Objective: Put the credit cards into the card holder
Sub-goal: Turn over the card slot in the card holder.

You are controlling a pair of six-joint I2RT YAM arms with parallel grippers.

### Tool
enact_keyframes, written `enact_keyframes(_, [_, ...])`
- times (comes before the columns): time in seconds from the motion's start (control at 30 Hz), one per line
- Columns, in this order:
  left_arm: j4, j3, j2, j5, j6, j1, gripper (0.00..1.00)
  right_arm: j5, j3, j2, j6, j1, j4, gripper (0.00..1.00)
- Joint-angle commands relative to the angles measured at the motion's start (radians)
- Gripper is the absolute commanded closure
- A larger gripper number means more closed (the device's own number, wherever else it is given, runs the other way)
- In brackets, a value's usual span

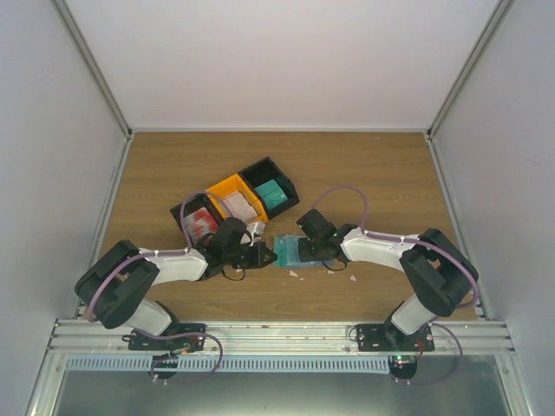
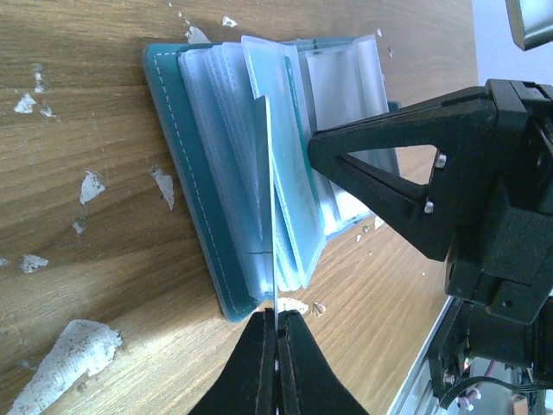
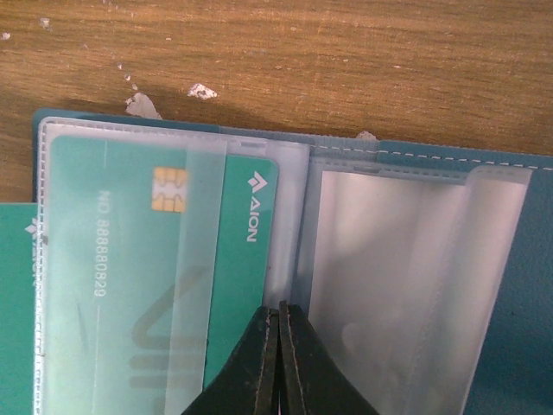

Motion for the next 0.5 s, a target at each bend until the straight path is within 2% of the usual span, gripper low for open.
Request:
enact_keyframes(0.0, [0.020,0.022,-0.029,0.037,0.039,0.000,1.00,-0.027,-0.051,0.062,0.012,0.010,-0.032,0.97])
enact_keyframes(0.27, [-0.040,0.040,-0.054,0.038,0.081,0.000,1.00,-0.022,-0.052,0.060,0.015,0.009,-0.031,0.94])
enact_keyframes(0.47, [-0.057,0.069,-0.017,0.064,0.112,0.000,1.00,0.003,-0.055,0.005,0.024,0.010,-0.033,0.91])
